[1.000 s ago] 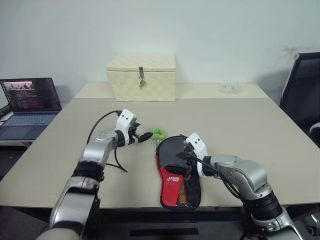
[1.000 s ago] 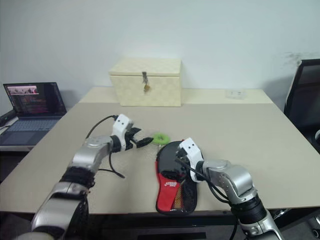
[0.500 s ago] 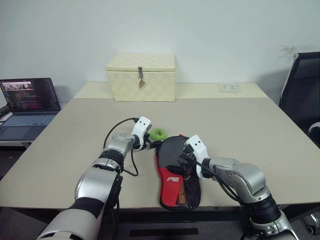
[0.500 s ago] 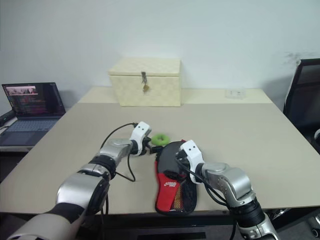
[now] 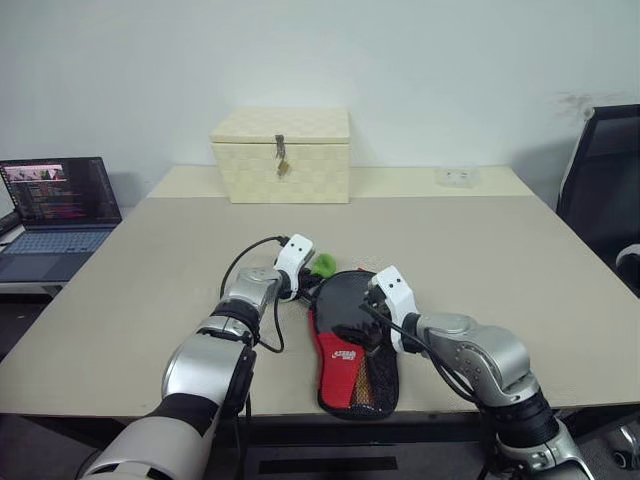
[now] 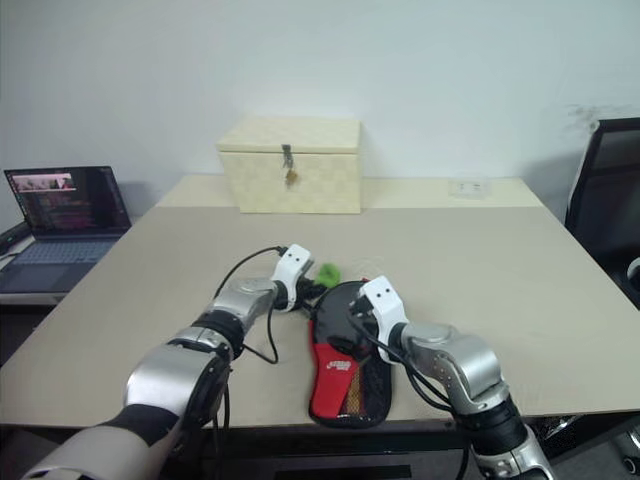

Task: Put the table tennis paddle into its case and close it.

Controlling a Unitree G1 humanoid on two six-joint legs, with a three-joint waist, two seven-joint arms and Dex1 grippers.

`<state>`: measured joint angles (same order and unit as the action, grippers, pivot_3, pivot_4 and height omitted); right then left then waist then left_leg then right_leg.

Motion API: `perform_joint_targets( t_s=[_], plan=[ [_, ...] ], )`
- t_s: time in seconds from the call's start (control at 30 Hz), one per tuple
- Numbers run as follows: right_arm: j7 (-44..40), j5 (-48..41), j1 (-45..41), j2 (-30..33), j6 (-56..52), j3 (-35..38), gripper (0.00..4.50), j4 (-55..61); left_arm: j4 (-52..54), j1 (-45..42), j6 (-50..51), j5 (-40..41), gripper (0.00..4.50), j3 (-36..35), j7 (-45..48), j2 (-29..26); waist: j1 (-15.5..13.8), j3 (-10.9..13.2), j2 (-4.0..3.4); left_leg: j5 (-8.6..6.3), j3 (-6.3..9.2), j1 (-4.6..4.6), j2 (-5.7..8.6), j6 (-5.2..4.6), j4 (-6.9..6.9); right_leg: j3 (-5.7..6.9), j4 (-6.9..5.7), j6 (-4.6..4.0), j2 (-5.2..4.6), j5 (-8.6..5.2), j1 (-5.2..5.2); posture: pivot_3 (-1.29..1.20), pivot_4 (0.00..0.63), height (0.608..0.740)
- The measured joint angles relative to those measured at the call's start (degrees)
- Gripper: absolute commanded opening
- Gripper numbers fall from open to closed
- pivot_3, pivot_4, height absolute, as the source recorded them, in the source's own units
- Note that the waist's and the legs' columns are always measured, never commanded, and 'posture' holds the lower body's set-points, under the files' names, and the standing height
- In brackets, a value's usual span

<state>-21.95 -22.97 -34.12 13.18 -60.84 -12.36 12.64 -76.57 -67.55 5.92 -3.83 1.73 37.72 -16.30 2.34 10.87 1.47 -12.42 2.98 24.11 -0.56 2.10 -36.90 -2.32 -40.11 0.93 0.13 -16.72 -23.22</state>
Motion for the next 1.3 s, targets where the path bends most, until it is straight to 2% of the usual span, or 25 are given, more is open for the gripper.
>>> perform_joint_targets(
  t_s=[0.2,0.47,0.77,1.3],
  plan=[
    [-1.2,3.3,-1.4,-1.5,4.4,-2.3,4.5,-8.9,0.0,0.5,0.2,0.2,0.01,-1.8,-1.5,0.0,0.2,0.0,0.01,0.0,-0.04,-0.07,-0.01,0.0,0.0,-0.05,-0.04,0.0,-0.01,0.0,0.04,0.0,0.15,0.74],
    [-2.3,6.4,-1.5,-1.4,9.2,-3.5,4.5,-12.5,0.3,1.3,0.0,-0.2,0.01,-2.3,-2.7,-0.2,0.6,-0.2,0.07,0.0,-0.04,-0.26,0.0,0.01,-0.02,-0.05,-0.23,0.01,0.0,0.0,0.13,0.0,0.15,0.74],
    [-1.8,7.2,3.3,0.0,6.4,-3.6,4.5,-5.9,-1.1,-0.1,-2.9,-6.8,0.01,2.6,-7.7,-0.3,1.0,-0.5,0.33,0.01,-0.06,-0.35,-0.01,0.03,-0.05,-0.11,-0.28,0.11,0.26,-0.04,0.15,0.0,0.15,0.74],
    [-0.9,7.6,10.7,2.6,-1.2,-5.9,4.5,8.2,-4.0,-6.8,-12.4,-24.7,0.01,16.3,-17.5,5.1,0.9,-0.5,0.4,0.02,-0.03,-0.27,-0.07,0.04,0.02,-0.1,-0.12,0.12,0.39,-0.05,0.13,0.0,0.15,0.74]
  ],
)
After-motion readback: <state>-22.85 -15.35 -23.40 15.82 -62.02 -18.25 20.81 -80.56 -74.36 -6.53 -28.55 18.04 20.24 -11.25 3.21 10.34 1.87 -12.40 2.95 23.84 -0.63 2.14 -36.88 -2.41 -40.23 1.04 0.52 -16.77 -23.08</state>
